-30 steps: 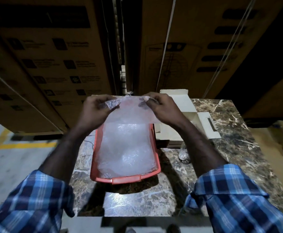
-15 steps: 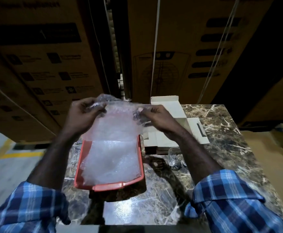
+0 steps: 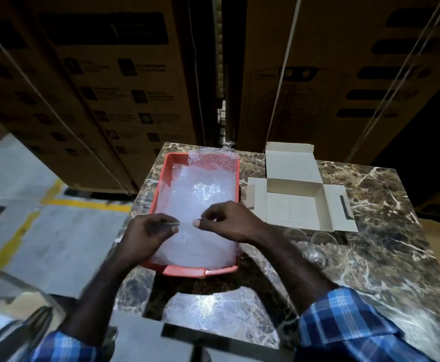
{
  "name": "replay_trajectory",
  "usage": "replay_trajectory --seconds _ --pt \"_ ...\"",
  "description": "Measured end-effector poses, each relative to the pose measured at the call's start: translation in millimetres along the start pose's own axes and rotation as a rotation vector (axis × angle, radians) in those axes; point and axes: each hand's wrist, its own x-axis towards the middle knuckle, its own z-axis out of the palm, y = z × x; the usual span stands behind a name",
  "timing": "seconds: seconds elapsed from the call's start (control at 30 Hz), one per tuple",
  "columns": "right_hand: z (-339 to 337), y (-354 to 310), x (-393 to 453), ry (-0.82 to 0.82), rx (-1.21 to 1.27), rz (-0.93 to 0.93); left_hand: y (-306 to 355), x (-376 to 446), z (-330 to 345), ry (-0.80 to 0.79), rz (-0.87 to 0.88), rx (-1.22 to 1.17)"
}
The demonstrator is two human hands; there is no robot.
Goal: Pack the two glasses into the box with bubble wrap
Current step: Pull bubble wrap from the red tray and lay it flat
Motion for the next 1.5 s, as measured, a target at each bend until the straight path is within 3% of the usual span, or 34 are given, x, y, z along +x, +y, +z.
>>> replay_trajectory --seconds 0.27,0.4,0.5,0.63,0.73,0.83,0.97,1.03,1.1,1.2,1.27,1.4,1.5 --pt "25.3 -25.0 28.8 0.127 -0.091 -0.179 -1.0 1.1 1.6 0.039 0.032 -0.002" --pt "19.9 -23.1 39.1 0.238 0.267 -0.049 -2.6 -7.3 3.1 0.21 0.129 0.091" --pt "9.1 -19.1 45.4 0.206 0.57 0.15 -6.0 -15.0 3.4 0.303 0.228 0.111" --pt "-3.4 -16.0 54.5 0.313 0.78 0.281 -19.1 -25.5 -1.3 0.203 0.376 0.218" --pt "-14.7 -19.9 63.1 0.437 0.683 0.26 -27.3 -32.0 -12.0 0.004 0.35 0.193" --pt "-29.6 -29.9 69.4 0.573 0.481 0.118 -23.1 -28.5 -24.9 -0.244 0.265 0.309" --pt "-51.2 -47.6 75.2 0.739 0.219 -0.096 -9.1 -10.5 -30.2 -0.39 0.122 0.314" --pt "-61.9 -55.5 76.4 0.797 0.114 -0.189 -0.2 0.7 -27.6 -0.352 0.069 0.354" --pt "-74.2 -62.9 74.4 0.814 0.013 -0.277 8.8 15.3 -23.6 -0.208 0.086 0.346" --pt "-91.3 -72.6 64.7 0.713 -0.069 -0.352 28.3 48.8 -20.4 0.054 0.236 0.268" --pt "-98.9 -75.7 56.9 0.618 -0.09 -0.379 46.9 78.2 -20.4 0.113 0.29 0.224" --pt "-113.6 -77.6 38.3 0.569 -0.076 -0.425 75.5 123.5 -13.6 -0.045 0.259 0.36" --pt "-133.4 -70.9 20.1 0.664 -0.171 -0.411 79.5 137.6 4.5 -0.251 0.27 0.263"
